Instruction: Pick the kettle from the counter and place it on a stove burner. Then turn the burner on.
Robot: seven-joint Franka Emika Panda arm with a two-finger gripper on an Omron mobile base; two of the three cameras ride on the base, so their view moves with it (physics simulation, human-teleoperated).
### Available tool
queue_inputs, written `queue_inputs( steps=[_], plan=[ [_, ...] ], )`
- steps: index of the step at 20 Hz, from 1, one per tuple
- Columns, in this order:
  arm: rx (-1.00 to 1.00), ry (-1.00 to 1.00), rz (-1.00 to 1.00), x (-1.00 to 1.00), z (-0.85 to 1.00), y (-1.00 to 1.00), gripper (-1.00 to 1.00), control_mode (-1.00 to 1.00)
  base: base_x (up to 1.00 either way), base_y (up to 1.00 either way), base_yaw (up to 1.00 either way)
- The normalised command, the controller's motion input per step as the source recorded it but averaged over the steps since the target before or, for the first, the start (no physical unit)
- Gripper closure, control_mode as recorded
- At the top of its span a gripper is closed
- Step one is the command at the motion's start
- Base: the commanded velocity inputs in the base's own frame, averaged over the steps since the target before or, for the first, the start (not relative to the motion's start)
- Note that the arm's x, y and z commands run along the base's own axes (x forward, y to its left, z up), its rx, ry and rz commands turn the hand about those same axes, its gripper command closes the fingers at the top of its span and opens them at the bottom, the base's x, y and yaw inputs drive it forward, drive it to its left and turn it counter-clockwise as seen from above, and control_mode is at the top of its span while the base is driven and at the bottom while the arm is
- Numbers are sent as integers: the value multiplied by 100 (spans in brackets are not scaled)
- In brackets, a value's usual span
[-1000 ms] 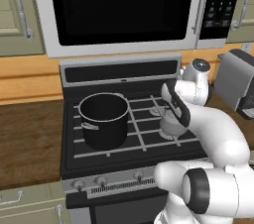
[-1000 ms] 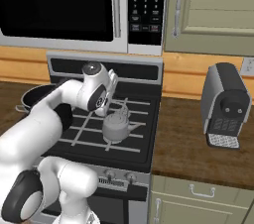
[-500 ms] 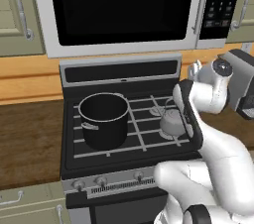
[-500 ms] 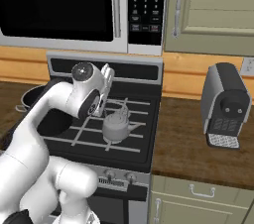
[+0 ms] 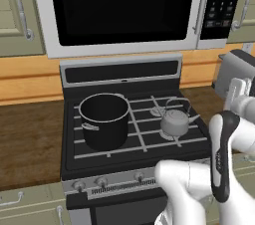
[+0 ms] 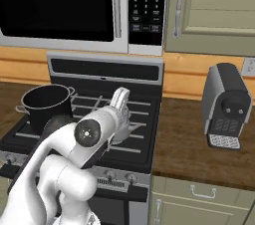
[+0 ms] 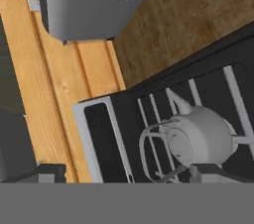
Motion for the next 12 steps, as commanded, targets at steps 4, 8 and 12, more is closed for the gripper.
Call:
queue_inputs(
  steps=[4, 8, 12],
  plan=[
    [21, -26, -16, -100, -26, -92, -100, -100, 0, 0, 0],
    [52, -4, -27, -100, -77, -83, -100, -100, 0, 0, 0],
    [70, 2, -29, -73, -74, -62, -100, -100, 0, 0, 0]
  ],
)
